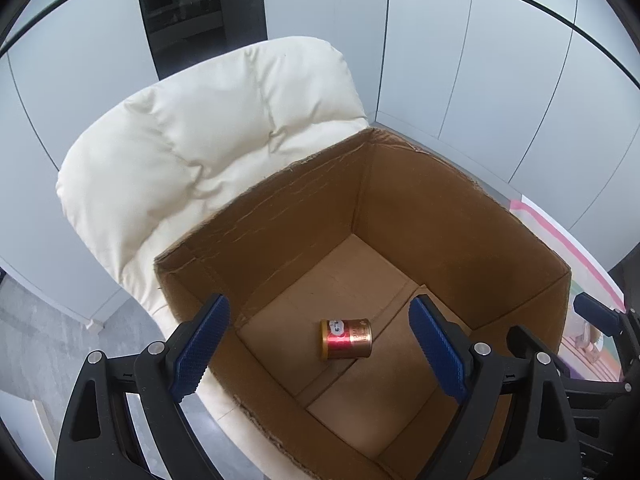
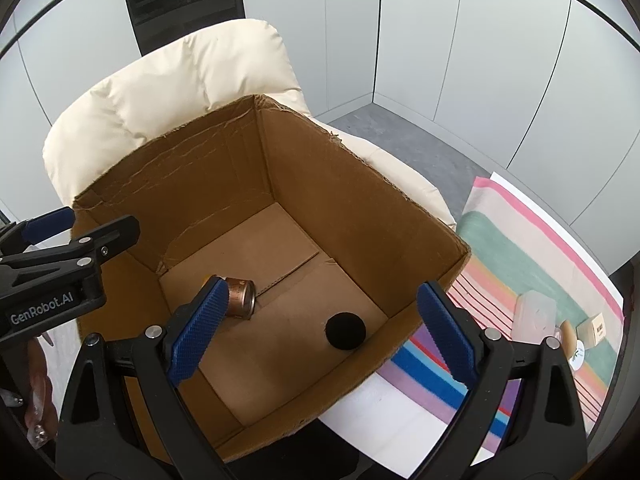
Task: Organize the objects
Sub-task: 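Open both grippers to drop the can and compact into the box, then withdraw both tools from the box back toward the table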
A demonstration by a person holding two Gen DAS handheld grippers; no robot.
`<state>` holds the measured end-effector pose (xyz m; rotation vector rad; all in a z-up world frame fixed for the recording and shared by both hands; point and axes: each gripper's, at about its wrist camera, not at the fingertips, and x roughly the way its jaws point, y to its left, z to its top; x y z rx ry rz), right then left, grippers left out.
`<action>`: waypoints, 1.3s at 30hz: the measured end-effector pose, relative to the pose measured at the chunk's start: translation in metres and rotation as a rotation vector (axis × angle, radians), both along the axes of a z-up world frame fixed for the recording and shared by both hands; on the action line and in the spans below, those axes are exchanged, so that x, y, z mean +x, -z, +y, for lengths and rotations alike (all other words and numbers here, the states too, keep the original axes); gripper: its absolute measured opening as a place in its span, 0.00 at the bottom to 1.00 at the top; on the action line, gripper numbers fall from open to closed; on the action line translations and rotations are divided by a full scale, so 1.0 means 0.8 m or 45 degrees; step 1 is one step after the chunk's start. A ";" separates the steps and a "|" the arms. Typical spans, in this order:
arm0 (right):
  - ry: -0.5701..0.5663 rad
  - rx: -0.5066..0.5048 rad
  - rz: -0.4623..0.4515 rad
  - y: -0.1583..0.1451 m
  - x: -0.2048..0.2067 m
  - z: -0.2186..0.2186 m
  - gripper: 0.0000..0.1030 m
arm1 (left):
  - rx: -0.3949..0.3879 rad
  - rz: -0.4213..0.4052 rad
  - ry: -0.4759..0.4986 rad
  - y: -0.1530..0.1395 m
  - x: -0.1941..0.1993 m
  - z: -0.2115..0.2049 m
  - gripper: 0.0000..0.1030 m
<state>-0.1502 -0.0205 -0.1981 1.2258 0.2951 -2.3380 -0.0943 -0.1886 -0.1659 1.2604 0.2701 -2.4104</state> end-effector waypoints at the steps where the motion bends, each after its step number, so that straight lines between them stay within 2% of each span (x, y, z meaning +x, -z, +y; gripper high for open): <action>1: 0.003 0.000 0.003 -0.003 0.003 0.002 0.94 | -0.001 0.001 0.001 -0.002 0.003 0.001 0.90; 13: 0.060 -0.002 0.021 -0.039 0.052 0.035 0.94 | -0.019 0.038 0.033 -0.037 0.058 0.030 0.90; 23: 0.098 -0.006 0.022 -0.068 0.129 0.076 0.94 | 0.015 0.065 0.067 -0.058 0.135 0.054 0.90; 31: 0.092 0.000 0.010 -0.074 0.186 0.095 0.94 | 0.042 0.031 0.063 -0.055 0.198 0.061 0.90; 35: 0.073 0.007 -0.004 -0.072 0.215 0.102 0.94 | 0.100 0.006 0.065 -0.047 0.213 0.061 0.90; 39: 0.048 0.015 -0.009 -0.071 0.238 0.104 0.94 | 0.071 0.007 0.090 -0.048 0.214 0.069 0.90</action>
